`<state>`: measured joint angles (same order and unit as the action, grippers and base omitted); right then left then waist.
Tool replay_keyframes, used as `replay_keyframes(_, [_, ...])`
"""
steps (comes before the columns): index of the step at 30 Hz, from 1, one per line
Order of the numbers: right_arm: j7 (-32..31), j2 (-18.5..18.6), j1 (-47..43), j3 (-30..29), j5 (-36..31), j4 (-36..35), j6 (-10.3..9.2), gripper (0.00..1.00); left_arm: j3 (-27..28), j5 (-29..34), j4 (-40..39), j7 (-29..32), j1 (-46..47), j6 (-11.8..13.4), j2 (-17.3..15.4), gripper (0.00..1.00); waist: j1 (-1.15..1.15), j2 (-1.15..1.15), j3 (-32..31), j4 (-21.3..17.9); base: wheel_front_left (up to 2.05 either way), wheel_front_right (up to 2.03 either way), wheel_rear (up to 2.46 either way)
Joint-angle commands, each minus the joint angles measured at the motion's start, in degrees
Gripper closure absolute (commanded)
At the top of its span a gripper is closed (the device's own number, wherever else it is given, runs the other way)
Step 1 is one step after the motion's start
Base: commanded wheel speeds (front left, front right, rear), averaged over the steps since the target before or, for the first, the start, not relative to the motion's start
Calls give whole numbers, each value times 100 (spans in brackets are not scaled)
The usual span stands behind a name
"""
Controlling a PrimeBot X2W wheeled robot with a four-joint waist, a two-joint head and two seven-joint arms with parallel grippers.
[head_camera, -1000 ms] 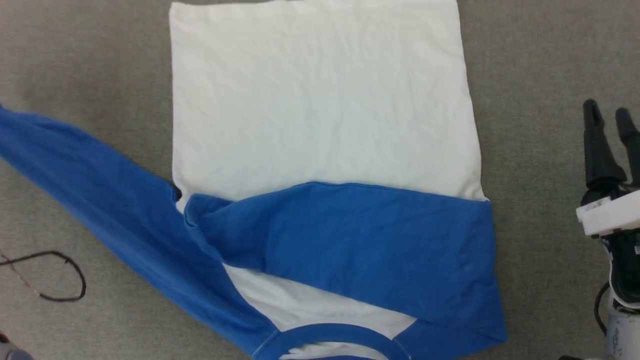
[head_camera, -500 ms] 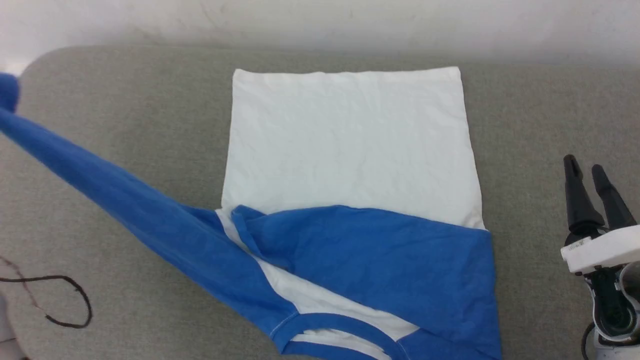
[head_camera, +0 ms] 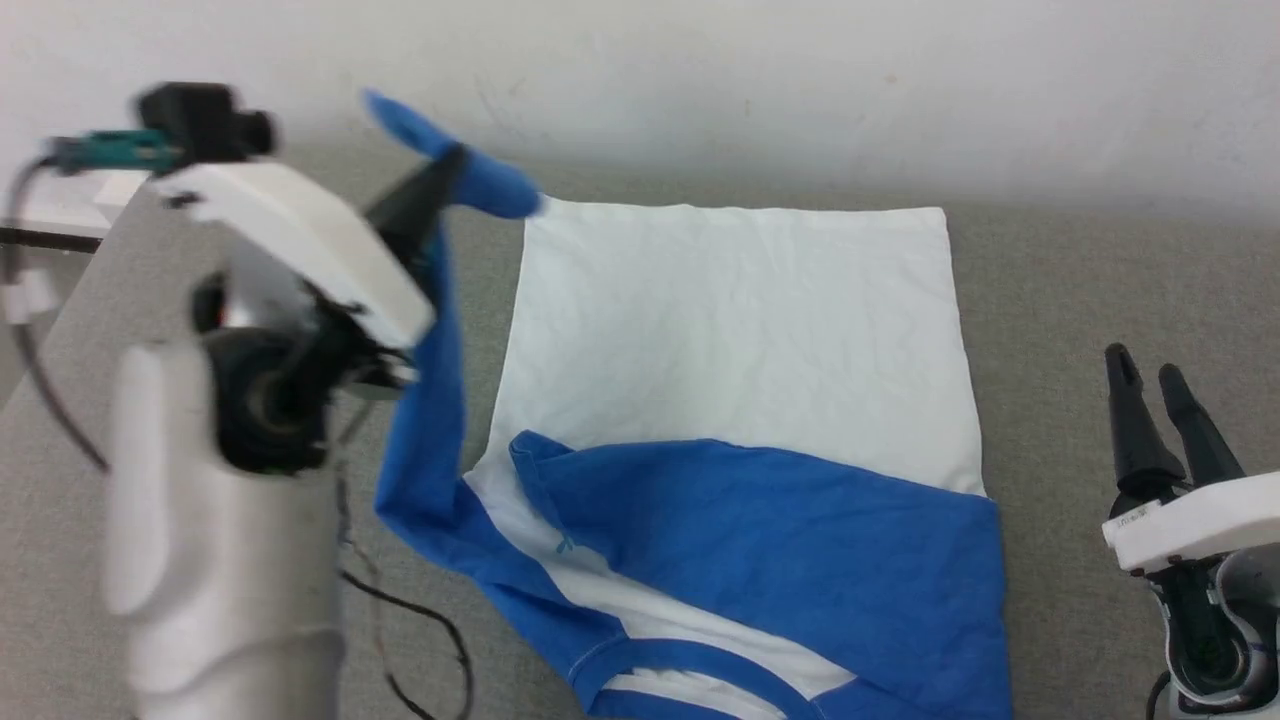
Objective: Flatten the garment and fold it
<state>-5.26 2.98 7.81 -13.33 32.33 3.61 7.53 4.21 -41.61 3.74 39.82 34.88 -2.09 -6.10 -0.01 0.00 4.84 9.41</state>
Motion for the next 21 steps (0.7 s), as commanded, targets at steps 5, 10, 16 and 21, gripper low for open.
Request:
replay_keyframes(5, [79,-10,-107,80,92,77,-4,0,-1086,-182,-97,-160,-353,-191,290,100,1,0,-30,-83,0,0,0])
replay_keyframes(10, [91,-10,-90,147,117,116,-4,0,-2577,-525,245,-726,-674,-159,319,100,1,0,28,-242,0,0,0])
replay_keyframes(16, [94,-10,-81,136,106,133,-4,0,-4241,-723,996,-1314,-856,-87,321,100,1,0,105,-438,0,0,0])
replay_keyframes(21, [86,-11,-93,137,100,129,-4,0,-5278,-641,1636,-1429,-878,-169,322,100,1,0,147,-555,0,0,0])
